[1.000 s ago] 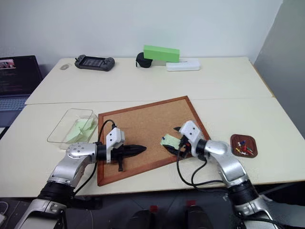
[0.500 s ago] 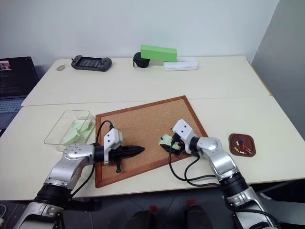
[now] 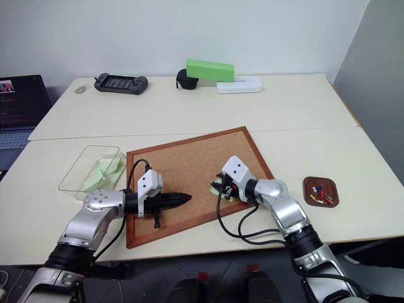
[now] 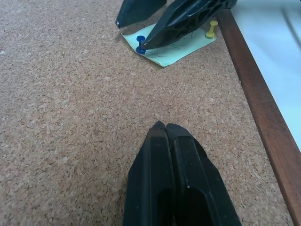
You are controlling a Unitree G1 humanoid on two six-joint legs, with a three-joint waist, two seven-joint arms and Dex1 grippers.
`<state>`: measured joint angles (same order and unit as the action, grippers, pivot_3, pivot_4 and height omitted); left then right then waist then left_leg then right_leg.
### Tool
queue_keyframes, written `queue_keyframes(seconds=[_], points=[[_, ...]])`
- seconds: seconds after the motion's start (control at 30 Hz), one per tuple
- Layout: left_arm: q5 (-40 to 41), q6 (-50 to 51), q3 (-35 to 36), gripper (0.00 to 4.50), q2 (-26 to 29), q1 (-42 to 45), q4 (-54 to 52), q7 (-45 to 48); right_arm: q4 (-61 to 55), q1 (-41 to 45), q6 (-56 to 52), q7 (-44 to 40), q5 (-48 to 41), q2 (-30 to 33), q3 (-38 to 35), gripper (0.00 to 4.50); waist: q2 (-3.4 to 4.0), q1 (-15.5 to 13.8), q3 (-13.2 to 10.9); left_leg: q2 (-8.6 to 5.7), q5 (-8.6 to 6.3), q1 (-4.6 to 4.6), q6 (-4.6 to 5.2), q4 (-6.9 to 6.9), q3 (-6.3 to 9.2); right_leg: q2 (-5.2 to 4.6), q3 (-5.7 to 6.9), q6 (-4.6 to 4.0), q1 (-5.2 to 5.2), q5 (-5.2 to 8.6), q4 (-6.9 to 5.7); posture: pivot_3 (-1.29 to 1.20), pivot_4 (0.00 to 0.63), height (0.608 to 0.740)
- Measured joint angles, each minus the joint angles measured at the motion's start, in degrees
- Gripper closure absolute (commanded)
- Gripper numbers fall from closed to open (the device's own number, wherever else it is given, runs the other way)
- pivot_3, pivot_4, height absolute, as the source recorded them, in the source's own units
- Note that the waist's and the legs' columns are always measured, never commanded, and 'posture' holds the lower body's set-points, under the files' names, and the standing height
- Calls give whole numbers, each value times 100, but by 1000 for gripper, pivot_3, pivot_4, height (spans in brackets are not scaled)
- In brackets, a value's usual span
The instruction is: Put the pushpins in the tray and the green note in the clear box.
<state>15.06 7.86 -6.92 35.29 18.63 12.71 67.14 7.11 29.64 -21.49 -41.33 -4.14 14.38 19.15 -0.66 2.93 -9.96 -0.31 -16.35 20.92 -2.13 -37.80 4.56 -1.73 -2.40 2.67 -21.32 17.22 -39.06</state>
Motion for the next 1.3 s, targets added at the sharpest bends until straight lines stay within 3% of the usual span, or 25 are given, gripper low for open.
queue_keyframes(seconds=[0.13,0.53,0.83,1.3], points=[[0,44,0,4500,0,3,-25,-6,58,43,-52,-32,18,-43,14,4461,0,-1,0,-1,0,0,0,0,0,0,0,0,0,0,1,0,150,740],[0,52,-7,4500,-6,11,-28,-13,30,146,-97,-170,66,65,103,4461,0,-4,0,-1,0,1,0,1,1,-2,1,0,0,0,2,0,150,740],[81,537,22,4500,-114,25,-182,-123,-803,110,-479,-225,-219,99,-197,4461,2,-22,-2,-3,0,10,0,1,5,-8,6,1,-2,0,6,0,150,740],[49,546,15,4500,-124,-49,-295,-166,-1140,8,-666,-102,-315,162,-271,4461,2,-58,-2,-5,0,11,0,7,4,-15,6,1,-4,0,10,0,150,740]])
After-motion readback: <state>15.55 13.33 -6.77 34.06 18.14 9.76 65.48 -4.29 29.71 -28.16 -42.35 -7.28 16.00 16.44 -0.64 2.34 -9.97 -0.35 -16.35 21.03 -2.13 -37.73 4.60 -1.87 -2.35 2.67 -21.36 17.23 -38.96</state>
